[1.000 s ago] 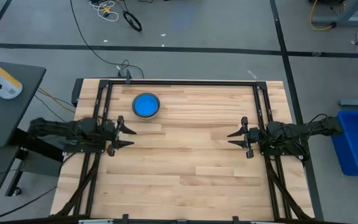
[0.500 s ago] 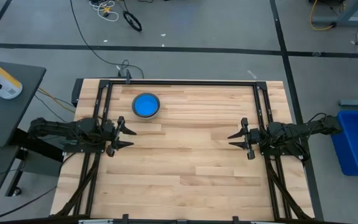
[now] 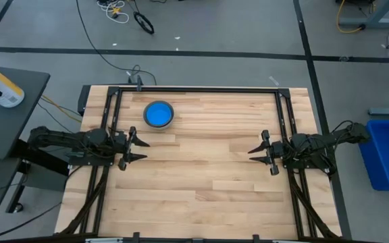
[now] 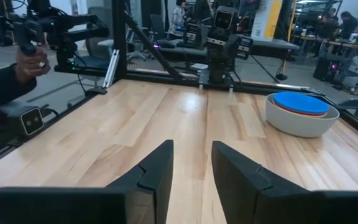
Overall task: Nest bowls inside each other
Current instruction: Return to Home Position
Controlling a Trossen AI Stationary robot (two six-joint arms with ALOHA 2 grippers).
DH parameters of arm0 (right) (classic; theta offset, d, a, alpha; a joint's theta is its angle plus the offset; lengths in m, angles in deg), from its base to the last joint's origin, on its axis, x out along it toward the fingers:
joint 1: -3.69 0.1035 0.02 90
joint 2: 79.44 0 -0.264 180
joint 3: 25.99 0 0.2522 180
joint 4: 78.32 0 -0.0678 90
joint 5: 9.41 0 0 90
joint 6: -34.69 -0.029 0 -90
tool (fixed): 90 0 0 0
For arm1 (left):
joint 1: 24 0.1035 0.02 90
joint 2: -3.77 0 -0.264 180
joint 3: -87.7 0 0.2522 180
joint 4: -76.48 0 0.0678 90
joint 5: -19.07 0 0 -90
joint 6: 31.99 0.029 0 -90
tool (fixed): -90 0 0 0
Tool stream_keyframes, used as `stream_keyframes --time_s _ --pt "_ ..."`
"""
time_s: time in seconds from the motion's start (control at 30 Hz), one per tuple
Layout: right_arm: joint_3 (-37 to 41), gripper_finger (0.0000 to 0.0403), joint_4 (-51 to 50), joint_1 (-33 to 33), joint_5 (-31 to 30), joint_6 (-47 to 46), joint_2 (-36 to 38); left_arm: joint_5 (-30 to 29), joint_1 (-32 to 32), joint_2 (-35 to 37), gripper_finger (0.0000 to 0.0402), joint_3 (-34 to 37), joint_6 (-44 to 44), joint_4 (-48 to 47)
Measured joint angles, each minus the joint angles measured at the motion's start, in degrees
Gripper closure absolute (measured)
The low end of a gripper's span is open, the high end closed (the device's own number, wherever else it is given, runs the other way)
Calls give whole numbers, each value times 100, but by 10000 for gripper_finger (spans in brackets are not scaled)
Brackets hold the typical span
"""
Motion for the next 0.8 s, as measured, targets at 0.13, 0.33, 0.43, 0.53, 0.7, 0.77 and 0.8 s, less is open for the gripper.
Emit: stream_keyframes --time_s 0.13,0.33,0.43,0.53,0.7,0.77,0.8 --pt "0 282 15 0 -4 0 0 -19 0 13 171 2 19 0" --pt "0 285 7 0 -4 -28 0 -102 82 17 171 4 61 13" --pt "0 282 0 0 -4 -61 0 -111 242 17 171 7 6 16" --pt "0 279 0 0 -4 -62 0 -109 480 17 171 7 -16 16" --pt "0 277 -2 0 -2 -63 0 102 828 17 171 7 -26 30" --pt "0 279 -2 0 -2 -63 0 123 892 17 171 7 -27 35" --pt "0 280 -3 0 -2 -66 0 127 907 17 171 7 -30 35"
